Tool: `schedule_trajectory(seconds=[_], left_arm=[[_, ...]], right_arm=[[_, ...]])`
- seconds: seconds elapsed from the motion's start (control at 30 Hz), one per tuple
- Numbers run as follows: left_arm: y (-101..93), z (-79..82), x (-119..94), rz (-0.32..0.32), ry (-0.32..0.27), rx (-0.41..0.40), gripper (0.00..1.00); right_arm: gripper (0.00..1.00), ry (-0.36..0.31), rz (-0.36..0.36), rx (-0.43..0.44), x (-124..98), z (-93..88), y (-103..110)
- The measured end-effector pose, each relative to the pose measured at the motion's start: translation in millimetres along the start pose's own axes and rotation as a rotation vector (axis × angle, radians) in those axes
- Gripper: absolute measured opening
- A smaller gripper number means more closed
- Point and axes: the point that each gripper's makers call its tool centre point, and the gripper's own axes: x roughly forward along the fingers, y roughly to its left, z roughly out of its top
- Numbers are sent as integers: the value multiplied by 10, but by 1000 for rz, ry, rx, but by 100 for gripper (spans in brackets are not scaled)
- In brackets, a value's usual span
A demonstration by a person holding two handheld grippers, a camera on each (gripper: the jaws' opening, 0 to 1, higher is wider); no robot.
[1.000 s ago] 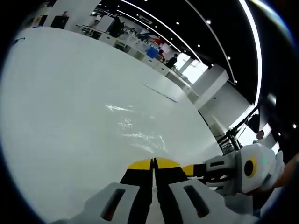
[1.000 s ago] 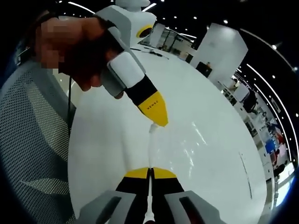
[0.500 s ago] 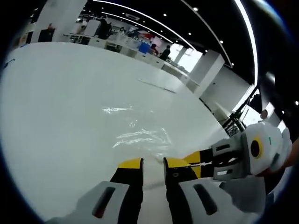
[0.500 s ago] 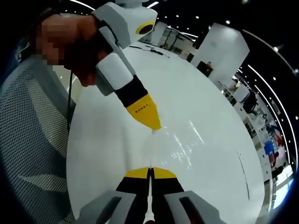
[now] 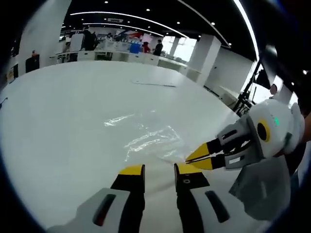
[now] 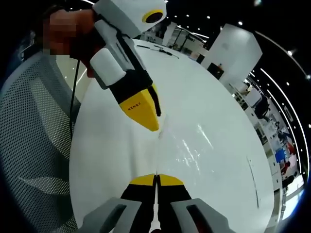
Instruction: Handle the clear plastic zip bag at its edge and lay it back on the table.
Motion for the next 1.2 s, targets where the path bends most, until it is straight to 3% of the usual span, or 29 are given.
schedule_trajectory(seconds=[0.1,0.2,0.27,0.57,0.77,0.8,0.87,1.2], left_arm=[[12,-6,-24,12,10,61,24],[103,-14,-40,37,33,183,25],[80,-31,-37,40,51,273,25],[-13,-19,4,36,83,509,24],[-68,-70,52,45,146,772,22],[-38,-91,67,64,169,859,20],[-91,-103,84,58,168,935,19],[-172,-149,149,36,191,1130,13]], right_arm=[[0,4,1,-6,-6,-8,-4],[0,12,3,-12,-9,-32,-7],[0,17,6,-15,-19,-43,4],[0,28,16,-49,-31,-62,37],[0,33,24,-70,-37,-77,45],[0,35,25,-73,-40,-81,47],[0,36,27,-79,-39,-89,51],[0,34,35,-96,-28,-87,84]])
